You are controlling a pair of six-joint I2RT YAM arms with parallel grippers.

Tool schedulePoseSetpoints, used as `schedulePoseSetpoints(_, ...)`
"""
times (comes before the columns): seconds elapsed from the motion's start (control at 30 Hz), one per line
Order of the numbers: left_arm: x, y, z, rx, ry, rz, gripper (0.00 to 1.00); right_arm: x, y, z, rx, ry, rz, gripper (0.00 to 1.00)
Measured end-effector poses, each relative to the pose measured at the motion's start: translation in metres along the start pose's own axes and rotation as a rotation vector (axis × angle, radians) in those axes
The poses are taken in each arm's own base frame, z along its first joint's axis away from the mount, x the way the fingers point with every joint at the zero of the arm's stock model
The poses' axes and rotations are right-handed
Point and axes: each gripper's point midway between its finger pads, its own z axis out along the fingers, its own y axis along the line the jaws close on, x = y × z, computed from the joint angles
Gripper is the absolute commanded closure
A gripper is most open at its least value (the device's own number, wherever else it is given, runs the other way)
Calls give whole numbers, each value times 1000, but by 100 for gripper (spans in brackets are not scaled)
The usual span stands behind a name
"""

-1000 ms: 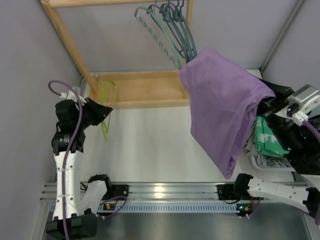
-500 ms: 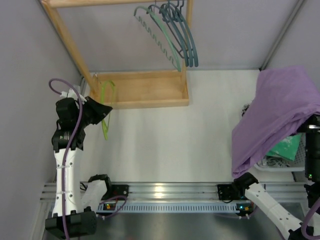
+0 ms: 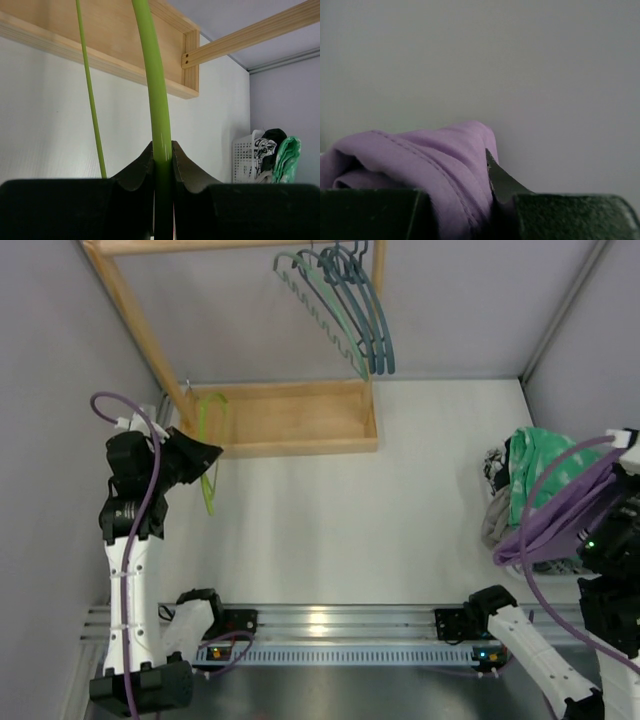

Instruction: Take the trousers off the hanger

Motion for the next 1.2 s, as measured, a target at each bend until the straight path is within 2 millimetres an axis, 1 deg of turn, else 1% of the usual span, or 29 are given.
schedulePoseSetpoints(0.07,-2,-2,-1,3,-4,0,100,8,9,2,7,30,-113,100)
schedulePoseSetpoints(0.17,-5,-6,-3,12,-14,1,100,20,36,5,-5,52,-285,100)
schedulePoseSetpoints(0.27,-10,-12,-6,25,-25,2,100,35,76,9,-49,49,-457,100)
schedulePoseSetpoints(0.3,-11,-15,-7,31,-28,2,100,38,92,12,-71,46,-518,100)
schedulePoseSetpoints(0.33,-13,-17,-8,37,-31,5,100,38,104,15,-90,41,-555,100)
schedulePoseSetpoints(0.43,-15,-24,-12,57,-38,15,100,34,136,34,-130,29,-637,100)
schedulePoseSetpoints(0.5,-16,-29,-16,72,-44,25,100,39,148,51,-136,48,-675,100)
schedulePoseSetpoints(0.53,-17,-31,-18,80,-47,31,100,43,153,61,-139,59,-687,100)
schedulePoseSetpoints(0.6,-18,-37,-24,102,-54,44,100,62,159,82,-145,107,-714,100)
schedulePoseSetpoints(0.7,-20,-49,-32,139,-62,62,100,88,172,104,-179,154,-728,100)
schedulePoseSetpoints(0.77,-24,-57,-36,165,-68,73,100,100,187,116,-220,162,-725,100)
schedulePoseSetpoints(0.9,-33,-72,-42,210,-89,99,100,123,226,139,-325,172,-712,100)
schedulePoseSetpoints(1.0,-37,-80,-44,233,-94,111,100,143,247,147,-397,206,-673,100)
schedulePoseSetpoints(1.07,-38,-82,-43,240,-87,113,100,157,254,144,-442,234,-636,94)
schedulePoseSetpoints(1.17,-38,-82,-36,244,-70,118,100,171,255,141,-476,262,-566,83)
schedulePoseSetpoints(1.2,-38,-83,-33,244,-61,122,100,178,255,138,-486,276,-545,72)
